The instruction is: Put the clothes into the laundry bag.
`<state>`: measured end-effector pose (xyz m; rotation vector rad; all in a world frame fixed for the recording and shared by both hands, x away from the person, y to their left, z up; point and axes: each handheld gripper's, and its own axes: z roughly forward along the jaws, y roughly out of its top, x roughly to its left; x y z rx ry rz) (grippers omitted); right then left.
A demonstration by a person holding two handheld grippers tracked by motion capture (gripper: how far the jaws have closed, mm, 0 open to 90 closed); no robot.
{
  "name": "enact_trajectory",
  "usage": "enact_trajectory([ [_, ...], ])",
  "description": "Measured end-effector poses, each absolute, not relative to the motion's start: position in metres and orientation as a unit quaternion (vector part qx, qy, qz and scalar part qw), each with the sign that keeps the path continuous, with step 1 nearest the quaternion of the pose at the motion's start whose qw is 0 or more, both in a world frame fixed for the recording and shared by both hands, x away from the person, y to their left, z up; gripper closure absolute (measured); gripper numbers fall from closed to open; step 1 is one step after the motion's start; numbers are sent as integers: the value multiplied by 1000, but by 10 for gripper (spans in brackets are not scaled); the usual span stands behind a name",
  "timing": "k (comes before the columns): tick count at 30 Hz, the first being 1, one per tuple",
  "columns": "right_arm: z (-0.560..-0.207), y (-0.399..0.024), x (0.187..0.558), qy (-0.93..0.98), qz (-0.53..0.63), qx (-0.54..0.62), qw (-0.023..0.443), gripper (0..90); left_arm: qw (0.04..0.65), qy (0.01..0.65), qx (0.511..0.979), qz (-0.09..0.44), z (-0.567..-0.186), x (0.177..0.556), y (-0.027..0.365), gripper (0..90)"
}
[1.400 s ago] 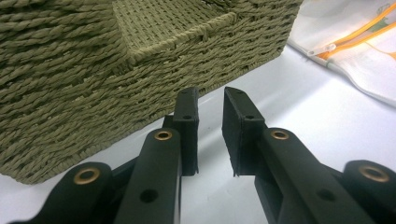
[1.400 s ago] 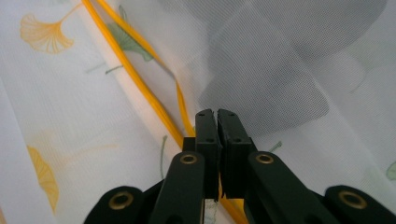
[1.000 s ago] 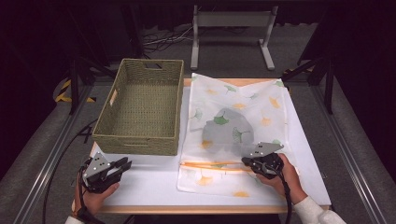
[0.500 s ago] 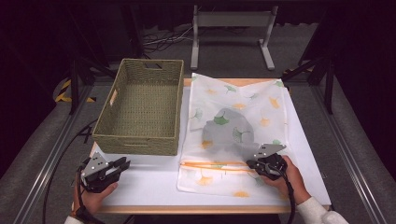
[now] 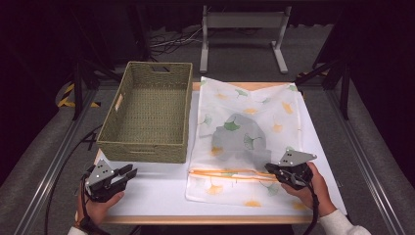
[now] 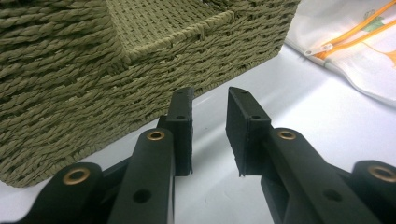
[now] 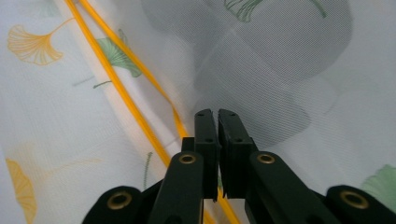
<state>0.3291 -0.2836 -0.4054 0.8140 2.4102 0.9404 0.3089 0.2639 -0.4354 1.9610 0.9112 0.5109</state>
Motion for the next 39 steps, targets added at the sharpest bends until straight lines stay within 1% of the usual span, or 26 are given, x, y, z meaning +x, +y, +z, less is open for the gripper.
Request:
enact_trajectory([
  [6,-393,-296,328,850,355,297,252,809,442,380,785,210,-436,310,266,641],
  [7,-392,-298,328,848,352,299,259,786,441,382,784,211,-436,310,266,629],
  [8,-391,-301,328,846,352,299,268,760,440,385,783,214,-437,311,267,609],
  [9,-390,-304,327,842,353,303,275,753,438,388,782,215,-437,311,267,577],
  [10,-388,-308,327,839,357,305,277,745,438,389,781,216,-437,311,267,565],
  [12,-387,-314,327,832,357,309,290,704,437,390,780,218,-437,311,268,520],
  [17,-388,-328,328,820,360,326,305,624,431,400,777,226,-439,311,269,423],
  [19,-389,-334,328,814,365,331,308,576,431,402,775,229,-440,311,270,374],
  [20,-389,-334,328,814,365,331,308,576,431,404,773,230,-440,311,270,374],
  [22,-390,-340,329,808,364,337,318,533,428,413,768,236,-441,311,271,313],
  [27,-398,-357,331,796,367,359,321,425,428,423,763,237,-444,312,274,203],
  [29,-399,-359,331,794,369,360,322,415,426,422,765,235,-446,313,275,195],
  [31,-404,-366,332,788,373,369,322,369,420,418,772,231,-449,313,276,149],
  [33,-409,-374,333,780,381,382,316,331,425,420,769,228,-451,313,280,133],
  [35,-414,-379,333,774,383,388,323,302,435,421,764,223,-451,313,282,121],
  [39,-423,-387,332,764,396,403,312,246,439,419,763,221,-453,313,285,94],
])
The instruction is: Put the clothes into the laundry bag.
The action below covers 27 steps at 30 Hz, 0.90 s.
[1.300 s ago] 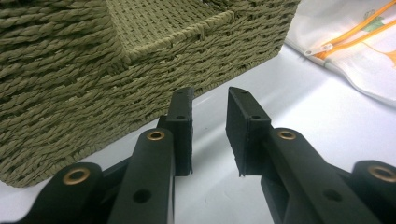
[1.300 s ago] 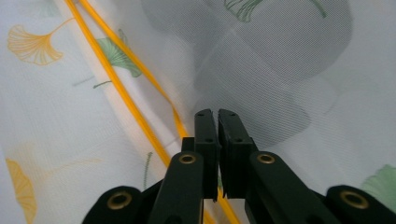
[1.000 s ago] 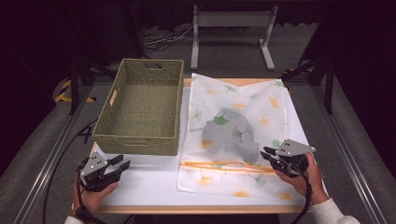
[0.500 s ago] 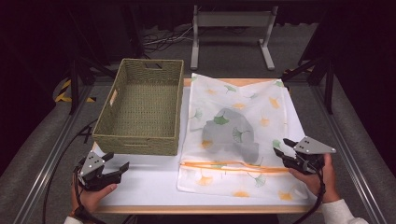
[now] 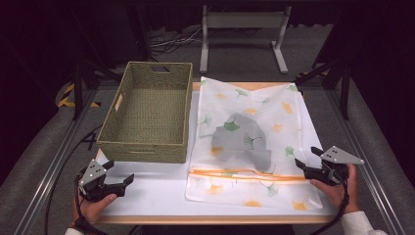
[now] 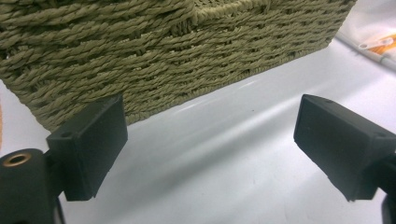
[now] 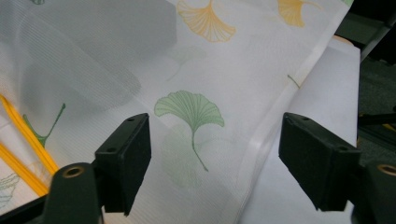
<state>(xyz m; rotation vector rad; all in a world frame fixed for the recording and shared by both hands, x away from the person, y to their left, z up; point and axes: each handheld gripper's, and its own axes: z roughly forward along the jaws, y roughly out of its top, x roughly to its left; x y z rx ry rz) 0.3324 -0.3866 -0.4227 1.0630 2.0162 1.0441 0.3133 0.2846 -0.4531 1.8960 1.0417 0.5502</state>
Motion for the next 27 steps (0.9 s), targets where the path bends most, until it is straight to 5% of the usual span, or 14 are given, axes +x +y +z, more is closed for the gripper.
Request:
enact_trajectory([
  [27,-437,-387,333,757,385,424,313,182,444,425,757,221,-453,314,284,56],
])
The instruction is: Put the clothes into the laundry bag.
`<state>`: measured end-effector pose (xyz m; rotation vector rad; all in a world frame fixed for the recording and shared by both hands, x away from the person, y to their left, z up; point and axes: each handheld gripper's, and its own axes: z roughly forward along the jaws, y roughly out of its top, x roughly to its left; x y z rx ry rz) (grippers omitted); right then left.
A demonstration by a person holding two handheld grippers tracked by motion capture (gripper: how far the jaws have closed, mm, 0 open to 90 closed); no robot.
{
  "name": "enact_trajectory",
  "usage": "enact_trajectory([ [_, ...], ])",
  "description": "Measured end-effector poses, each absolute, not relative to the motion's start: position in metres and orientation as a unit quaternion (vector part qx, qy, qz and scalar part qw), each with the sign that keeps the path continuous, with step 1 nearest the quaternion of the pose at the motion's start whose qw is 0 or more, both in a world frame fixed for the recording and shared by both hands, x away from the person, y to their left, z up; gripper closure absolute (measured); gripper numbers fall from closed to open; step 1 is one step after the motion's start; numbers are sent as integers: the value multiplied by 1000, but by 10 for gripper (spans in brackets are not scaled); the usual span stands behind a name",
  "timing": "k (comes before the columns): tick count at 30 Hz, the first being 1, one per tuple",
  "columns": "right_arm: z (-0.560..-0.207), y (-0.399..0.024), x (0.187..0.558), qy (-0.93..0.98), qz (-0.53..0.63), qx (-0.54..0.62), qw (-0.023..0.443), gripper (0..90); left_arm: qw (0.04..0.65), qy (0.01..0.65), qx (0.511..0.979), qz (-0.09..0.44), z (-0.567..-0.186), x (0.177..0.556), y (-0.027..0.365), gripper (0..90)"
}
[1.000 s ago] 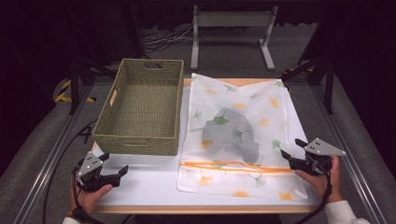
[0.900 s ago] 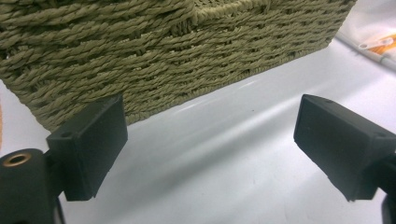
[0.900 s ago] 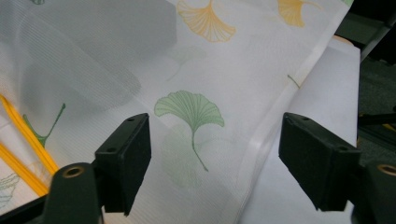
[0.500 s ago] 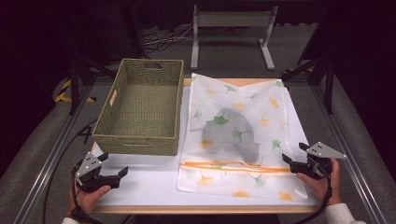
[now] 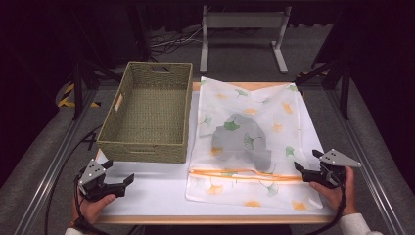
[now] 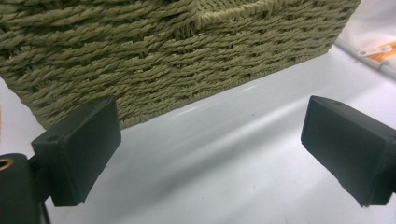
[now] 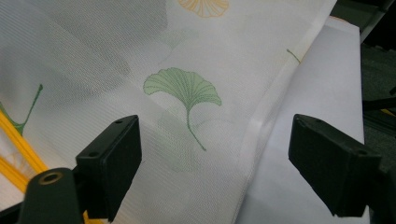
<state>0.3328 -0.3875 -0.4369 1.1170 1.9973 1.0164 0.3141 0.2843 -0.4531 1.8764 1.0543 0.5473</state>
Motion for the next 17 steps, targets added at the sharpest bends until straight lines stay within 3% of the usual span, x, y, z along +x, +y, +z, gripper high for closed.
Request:
enact_trajectory([
  [17,-435,-385,332,756,388,421,317,176,446,429,751,229,-451,314,287,55],
])
